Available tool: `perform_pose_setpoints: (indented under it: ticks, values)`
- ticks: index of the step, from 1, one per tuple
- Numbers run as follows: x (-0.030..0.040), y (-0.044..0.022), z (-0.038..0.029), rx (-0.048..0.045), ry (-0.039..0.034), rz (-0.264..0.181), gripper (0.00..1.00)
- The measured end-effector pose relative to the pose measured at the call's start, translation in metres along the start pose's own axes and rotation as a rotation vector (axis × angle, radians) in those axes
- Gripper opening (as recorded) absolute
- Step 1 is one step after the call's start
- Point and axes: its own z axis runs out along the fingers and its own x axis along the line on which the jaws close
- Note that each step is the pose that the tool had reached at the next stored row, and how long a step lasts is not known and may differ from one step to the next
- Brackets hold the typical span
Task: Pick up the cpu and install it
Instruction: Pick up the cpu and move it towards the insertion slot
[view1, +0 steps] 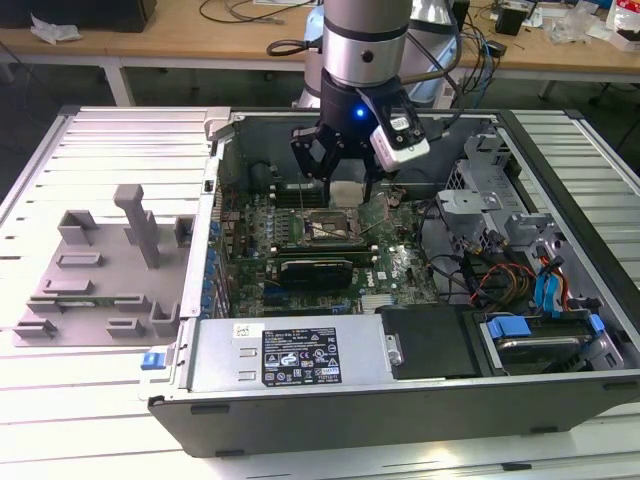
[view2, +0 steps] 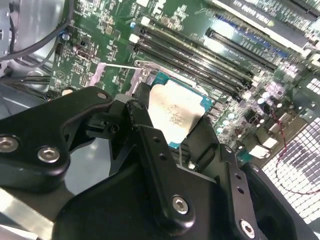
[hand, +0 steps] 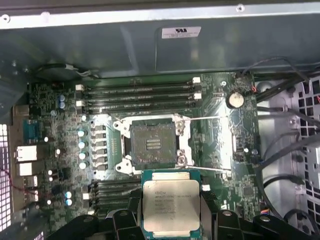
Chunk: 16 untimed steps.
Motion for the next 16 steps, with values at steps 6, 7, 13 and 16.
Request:
perform_pose_setpoints:
  ticks: [6, 7, 13, 16]
  values:
    - [0.0045, 0.0121, 0.0084, -0.0063, -0.0006, -0.007, 0.55]
    - [0.005, 0.014, 0.0103, -0.0065, -0.0008, -0.014, 0.55]
    - [0.0119, 0.026, 0.0194, -0.007, -0.0002, -0.032, 0.55]
    - [0.0119, 0.0261, 0.0195, -0.007, -0.0002, -0.032, 0.55]
